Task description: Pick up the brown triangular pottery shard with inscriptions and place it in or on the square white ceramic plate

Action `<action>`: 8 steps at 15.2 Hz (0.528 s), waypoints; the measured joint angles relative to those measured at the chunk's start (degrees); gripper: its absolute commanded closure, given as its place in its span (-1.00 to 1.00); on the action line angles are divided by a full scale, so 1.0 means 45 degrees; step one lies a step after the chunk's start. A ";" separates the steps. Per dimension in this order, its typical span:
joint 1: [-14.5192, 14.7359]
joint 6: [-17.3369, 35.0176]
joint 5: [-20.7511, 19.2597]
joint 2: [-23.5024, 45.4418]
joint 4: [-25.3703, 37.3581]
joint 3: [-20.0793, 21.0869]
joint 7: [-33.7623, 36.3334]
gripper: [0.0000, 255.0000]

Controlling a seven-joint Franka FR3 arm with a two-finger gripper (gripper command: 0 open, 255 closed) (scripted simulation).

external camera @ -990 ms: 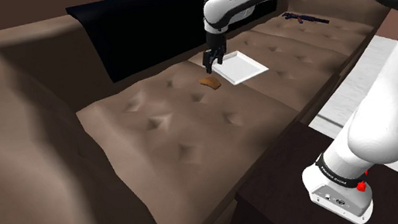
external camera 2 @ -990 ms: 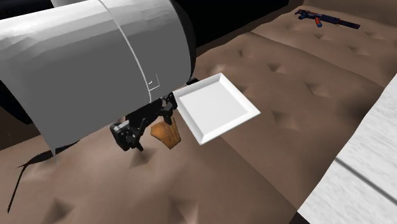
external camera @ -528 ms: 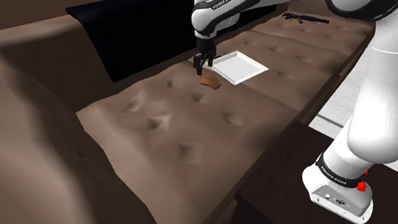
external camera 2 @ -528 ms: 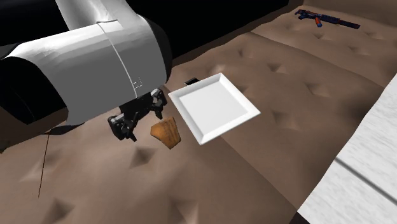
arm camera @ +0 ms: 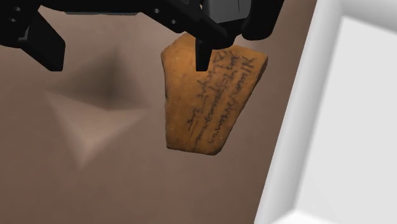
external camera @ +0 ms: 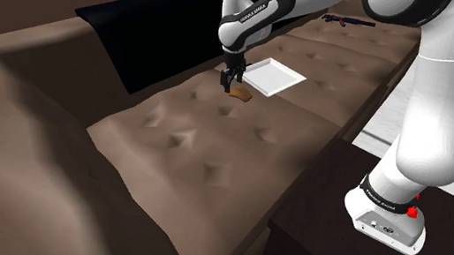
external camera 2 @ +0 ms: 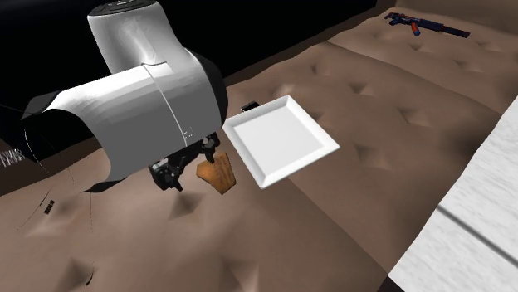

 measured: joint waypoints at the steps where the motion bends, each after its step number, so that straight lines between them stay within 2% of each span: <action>1: 0.0000 0.0013 0.0001 0.0008 -0.0003 0.0000 -0.0001 -1.00; 4: 0.0000 0.0023 0.0001 0.0014 -0.0004 0.0001 -0.0001 -1.00; 5: 0.0000 0.0023 0.0001 0.0014 -0.0004 0.0001 -0.0001 1.00; 8: 0.0000 0.0023 0.0001 0.0014 -0.0004 0.0001 -0.0001 1.00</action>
